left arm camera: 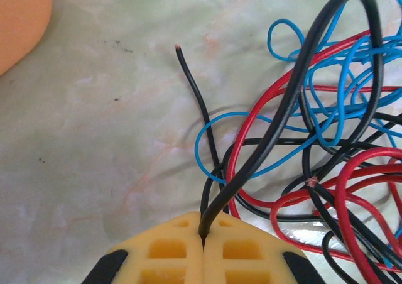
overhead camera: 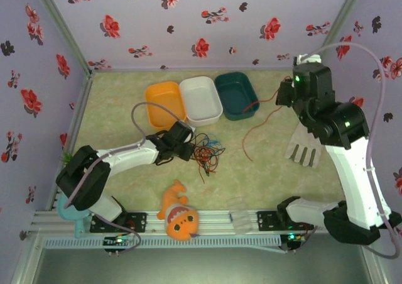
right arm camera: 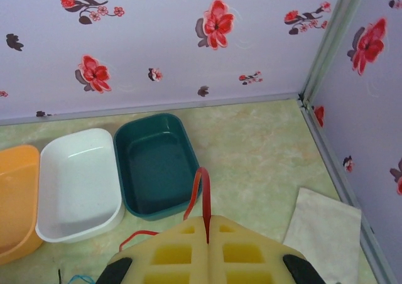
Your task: Untangle the cables
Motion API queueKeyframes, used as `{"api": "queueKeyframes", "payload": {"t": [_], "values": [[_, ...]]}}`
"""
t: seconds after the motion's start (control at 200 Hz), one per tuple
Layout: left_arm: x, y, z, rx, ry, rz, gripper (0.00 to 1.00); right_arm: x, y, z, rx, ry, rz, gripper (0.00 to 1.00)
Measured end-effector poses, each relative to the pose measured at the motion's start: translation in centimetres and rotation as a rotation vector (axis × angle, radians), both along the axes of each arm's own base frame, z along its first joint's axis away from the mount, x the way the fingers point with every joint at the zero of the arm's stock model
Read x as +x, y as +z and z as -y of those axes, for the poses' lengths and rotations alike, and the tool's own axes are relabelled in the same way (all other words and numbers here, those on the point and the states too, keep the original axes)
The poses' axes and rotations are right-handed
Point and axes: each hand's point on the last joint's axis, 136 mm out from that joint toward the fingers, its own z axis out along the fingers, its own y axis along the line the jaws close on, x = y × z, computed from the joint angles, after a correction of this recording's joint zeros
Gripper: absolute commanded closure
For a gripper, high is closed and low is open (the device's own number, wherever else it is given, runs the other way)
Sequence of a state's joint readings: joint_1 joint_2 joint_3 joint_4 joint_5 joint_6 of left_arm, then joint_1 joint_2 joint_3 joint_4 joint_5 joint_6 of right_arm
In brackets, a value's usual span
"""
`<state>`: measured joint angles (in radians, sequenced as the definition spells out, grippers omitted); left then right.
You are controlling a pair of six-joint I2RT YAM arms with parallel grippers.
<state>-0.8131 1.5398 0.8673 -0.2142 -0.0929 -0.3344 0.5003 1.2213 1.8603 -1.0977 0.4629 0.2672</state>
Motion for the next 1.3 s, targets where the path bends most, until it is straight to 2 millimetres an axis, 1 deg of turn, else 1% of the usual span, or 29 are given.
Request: {"api": "queueKeyframes", "payload": {"t": [0.09, 0.235, 0.305, 0.385, 0.51, 0.75, 0.91, 1.04, 1.13, 1.3], "values": [[-0.1, 0.6, 0.1, -0.021, -0.006, 0.009, 0.91, 1.7, 0.2, -1.0, -0.009, 0.014, 0.008, 1.00], [-0.5, 1.3, 0.2, -0.054, -0.017, 0.016, 0.84, 5.1, 0.4, -3.0, -0.016, 0.034, 0.034, 1.00], [-0.7, 1.3, 0.3, -0.064, -0.023, 0.013, 0.84, 6.9, 0.7, -3.9, -0.015, 0.039, 0.052, 1.00], [-0.8, 1.3, 0.5, -0.070, -0.029, 0.008, 0.83, 9.5, 0.9, -5.0, -0.018, 0.040, 0.074, 1.00], [-0.7, 1.5, 0.8, -0.087, -0.036, 0.011, 0.83, 13.5, 0.7, -5.4, -0.023, 0.014, 0.100, 1.00], [-0.6, 1.8, 1.2, -0.107, -0.042, 0.021, 0.85, 20.9, -2.4, -4.7, -0.025, -0.037, 0.093, 1.00], [-0.6, 1.9, 1.4, -0.116, -0.047, 0.022, 0.85, 24.3, -4.7, -4.8, -0.019, -0.038, 0.073, 1.00], [-0.5, 2.0, 1.4, -0.120, -0.046, 0.026, 0.86, 25.9, -7.5, -5.1, -0.029, -0.034, 0.025, 1.00], [-0.5, 2.0, 1.4, -0.120, -0.045, 0.025, 0.88, 26.7, -9.7, -5.8, -0.032, -0.013, -0.015, 1.00], [-0.5, 1.7, 1.4, -0.115, -0.044, 0.019, 0.91, 27.4, -12.7, -6.3, -0.043, -0.002, -0.079, 1.00]]}}
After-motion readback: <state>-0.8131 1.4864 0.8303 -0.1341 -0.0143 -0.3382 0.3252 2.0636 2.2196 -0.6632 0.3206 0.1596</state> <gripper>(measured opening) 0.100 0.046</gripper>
